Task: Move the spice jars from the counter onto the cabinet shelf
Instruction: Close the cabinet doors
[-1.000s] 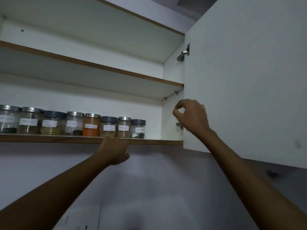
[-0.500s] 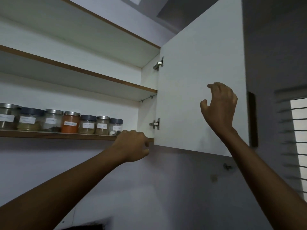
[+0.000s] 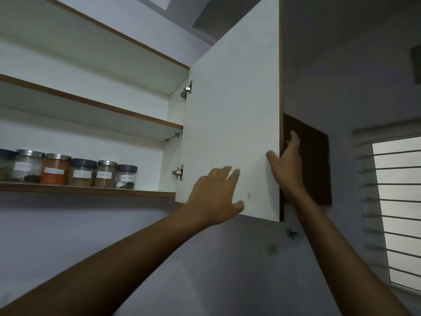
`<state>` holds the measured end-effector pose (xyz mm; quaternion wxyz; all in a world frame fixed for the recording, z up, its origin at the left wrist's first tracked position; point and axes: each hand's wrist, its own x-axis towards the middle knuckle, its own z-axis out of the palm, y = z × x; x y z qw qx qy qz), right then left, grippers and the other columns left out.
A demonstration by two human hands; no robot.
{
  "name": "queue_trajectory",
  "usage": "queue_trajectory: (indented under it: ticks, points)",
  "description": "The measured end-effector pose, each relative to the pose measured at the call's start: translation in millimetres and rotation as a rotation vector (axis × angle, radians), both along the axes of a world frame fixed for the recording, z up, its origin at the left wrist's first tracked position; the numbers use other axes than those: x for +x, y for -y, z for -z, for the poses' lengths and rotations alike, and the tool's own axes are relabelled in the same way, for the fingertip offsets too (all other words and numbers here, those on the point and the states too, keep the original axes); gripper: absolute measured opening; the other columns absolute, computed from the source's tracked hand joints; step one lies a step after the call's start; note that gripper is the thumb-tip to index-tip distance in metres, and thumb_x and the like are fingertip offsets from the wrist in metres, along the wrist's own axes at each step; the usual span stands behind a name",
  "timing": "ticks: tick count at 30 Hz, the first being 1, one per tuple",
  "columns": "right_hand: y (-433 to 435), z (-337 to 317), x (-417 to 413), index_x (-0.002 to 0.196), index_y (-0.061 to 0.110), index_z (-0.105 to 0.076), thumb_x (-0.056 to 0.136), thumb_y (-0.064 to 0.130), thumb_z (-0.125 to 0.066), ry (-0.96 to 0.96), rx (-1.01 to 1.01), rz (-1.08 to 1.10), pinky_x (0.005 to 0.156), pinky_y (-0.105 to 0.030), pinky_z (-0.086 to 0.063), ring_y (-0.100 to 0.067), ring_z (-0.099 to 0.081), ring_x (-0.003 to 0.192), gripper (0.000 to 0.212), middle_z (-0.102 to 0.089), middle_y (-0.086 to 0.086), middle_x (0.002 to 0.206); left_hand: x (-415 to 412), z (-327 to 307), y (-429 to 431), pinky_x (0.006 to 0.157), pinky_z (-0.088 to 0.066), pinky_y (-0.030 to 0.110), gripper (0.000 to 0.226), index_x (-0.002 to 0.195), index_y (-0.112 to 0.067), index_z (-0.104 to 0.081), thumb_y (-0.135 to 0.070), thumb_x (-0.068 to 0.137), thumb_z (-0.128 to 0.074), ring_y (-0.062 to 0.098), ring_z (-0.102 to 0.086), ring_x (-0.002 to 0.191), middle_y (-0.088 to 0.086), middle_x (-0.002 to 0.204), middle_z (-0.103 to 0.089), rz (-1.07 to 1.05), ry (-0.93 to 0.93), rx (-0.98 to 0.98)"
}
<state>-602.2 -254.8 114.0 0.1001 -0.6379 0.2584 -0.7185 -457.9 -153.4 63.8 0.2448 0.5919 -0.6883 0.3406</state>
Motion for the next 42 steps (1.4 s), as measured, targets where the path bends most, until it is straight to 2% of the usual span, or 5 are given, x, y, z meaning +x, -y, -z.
queue_trajectory:
  ticks: [3,12,21,31,42]
  points:
    - [7.2,-0.4,-5.5,0.144,0.015,-0.023,0.095,0.018,-0.051,-0.025,0.019,-0.142,0.064,-0.009,-0.038,-0.002,-0.049,0.093,0.057,-0.048,0.001,0.127,-37.9,8.5,20.2,0.113,-0.021,0.044,0.097,0.150,-0.020,0.008,-0.054,0.085,-0.056,0.028,-0.006,0.146,0.007,0.159,0.009,0.063,-0.144,-0.007]
    - [-3.6,10.0,-3.0,0.122,0.011,-0.045,0.095,0.015,-0.048,-0.042,-0.099,-0.238,0.063,-0.009,-0.045,0.000,-0.056,0.080,0.027,-0.055,0.007,0.099,-92.1,16.3,49.1,0.117,-0.014,0.050,0.116,0.146,-0.019,0.023,-0.040,0.080,-0.071,0.037,0.006,0.144,0.012,0.154,0.026,0.131,-0.418,-0.088]
    - [-44.2,12.7,28.8,0.125,0.008,-0.041,0.096,0.018,-0.046,-0.125,-0.168,-0.146,0.064,-0.020,-0.050,-0.013,-0.060,0.079,0.031,-0.057,-0.003,0.097,-61.5,21.8,15.7,0.092,-0.052,0.043,0.103,0.148,-0.019,0.016,-0.035,0.086,-0.066,0.028,-0.057,0.116,0.012,0.159,-0.002,0.011,-0.452,-0.118]
    - [-83.2,15.0,65.6,0.129,0.007,-0.037,0.096,0.020,-0.047,-0.159,-0.201,-0.037,0.076,-0.040,-0.055,-0.026,-0.064,0.088,0.037,-0.062,-0.013,0.109,-26.0,24.0,-22.6,0.089,-0.051,0.044,0.061,0.141,-0.006,-0.032,-0.015,0.088,-0.061,0.031,-0.061,0.107,0.018,0.124,-0.057,0.174,-0.535,-0.100]
    - [-130.3,24.3,147.0,0.144,0.010,-0.027,0.096,0.027,-0.048,-0.154,-0.294,0.054,0.088,-0.034,-0.048,-0.026,-0.061,0.106,0.055,-0.057,-0.010,0.127,59.3,29.2,-70.3,0.068,-0.048,0.018,0.056,0.135,-0.007,-0.038,-0.008,0.086,-0.064,0.014,-0.060,0.083,0.004,0.094,-0.060,0.345,-0.551,-0.181]
